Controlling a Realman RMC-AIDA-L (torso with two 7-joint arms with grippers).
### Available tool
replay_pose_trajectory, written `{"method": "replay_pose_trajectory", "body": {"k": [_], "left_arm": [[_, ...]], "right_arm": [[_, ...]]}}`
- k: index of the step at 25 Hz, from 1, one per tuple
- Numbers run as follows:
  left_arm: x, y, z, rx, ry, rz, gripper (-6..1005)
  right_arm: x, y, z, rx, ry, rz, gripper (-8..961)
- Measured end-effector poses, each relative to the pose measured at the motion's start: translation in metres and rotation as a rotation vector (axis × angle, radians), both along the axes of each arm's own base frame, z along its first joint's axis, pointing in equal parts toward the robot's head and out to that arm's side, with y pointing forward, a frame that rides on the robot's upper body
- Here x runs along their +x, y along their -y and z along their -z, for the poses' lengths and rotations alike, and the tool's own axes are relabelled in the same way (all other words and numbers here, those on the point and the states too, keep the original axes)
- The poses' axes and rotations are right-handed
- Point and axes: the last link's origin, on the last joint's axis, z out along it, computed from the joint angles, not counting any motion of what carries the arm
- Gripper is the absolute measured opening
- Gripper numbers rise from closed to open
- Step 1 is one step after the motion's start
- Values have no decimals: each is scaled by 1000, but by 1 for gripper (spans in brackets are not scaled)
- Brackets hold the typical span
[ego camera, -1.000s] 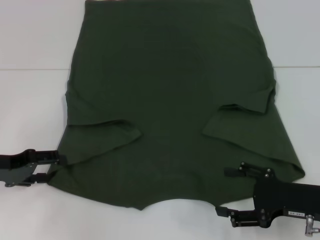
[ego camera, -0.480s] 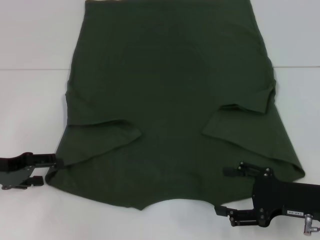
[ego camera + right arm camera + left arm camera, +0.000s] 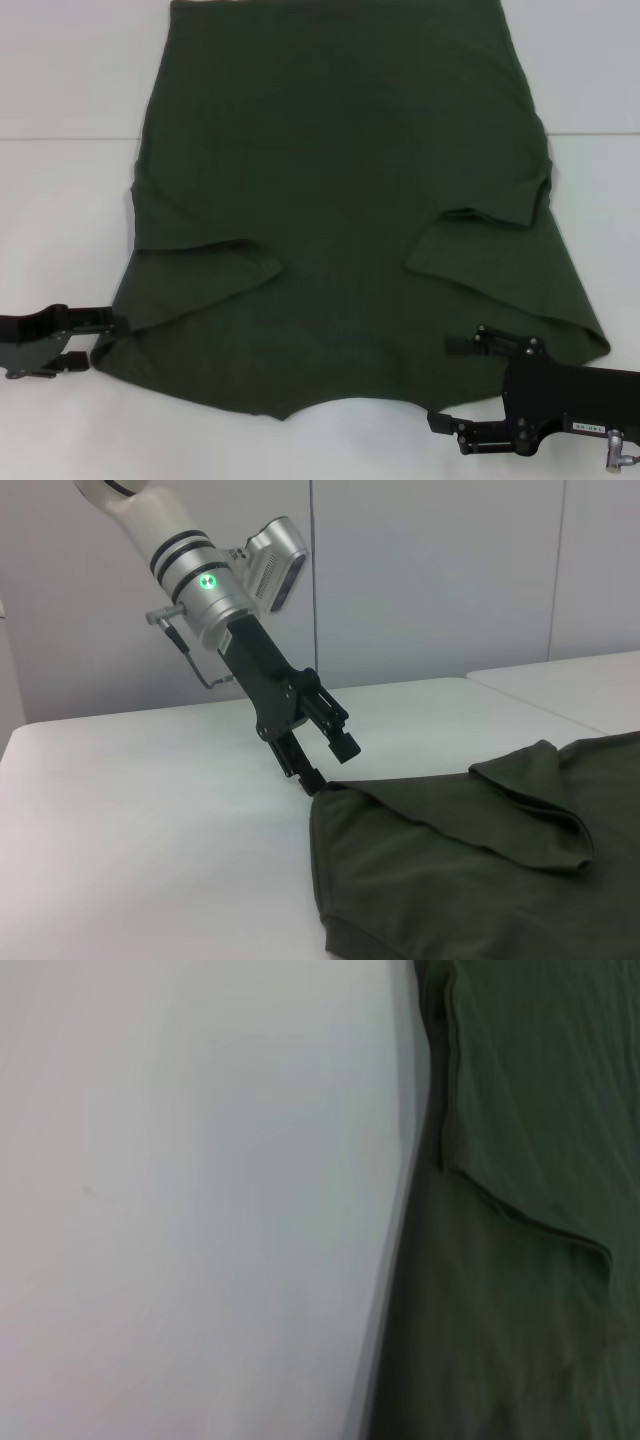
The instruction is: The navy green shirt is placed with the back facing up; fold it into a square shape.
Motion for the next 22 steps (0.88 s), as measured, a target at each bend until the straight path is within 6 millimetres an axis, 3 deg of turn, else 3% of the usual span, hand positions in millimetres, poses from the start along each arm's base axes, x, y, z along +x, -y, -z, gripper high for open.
{"method": "replay_pose_trajectory", "body": {"k": [22], "left_arm": [[26,-22,27,-45,48,54,872]], "right_arm": [[0,1,1,-10,-8,15,942]]}}
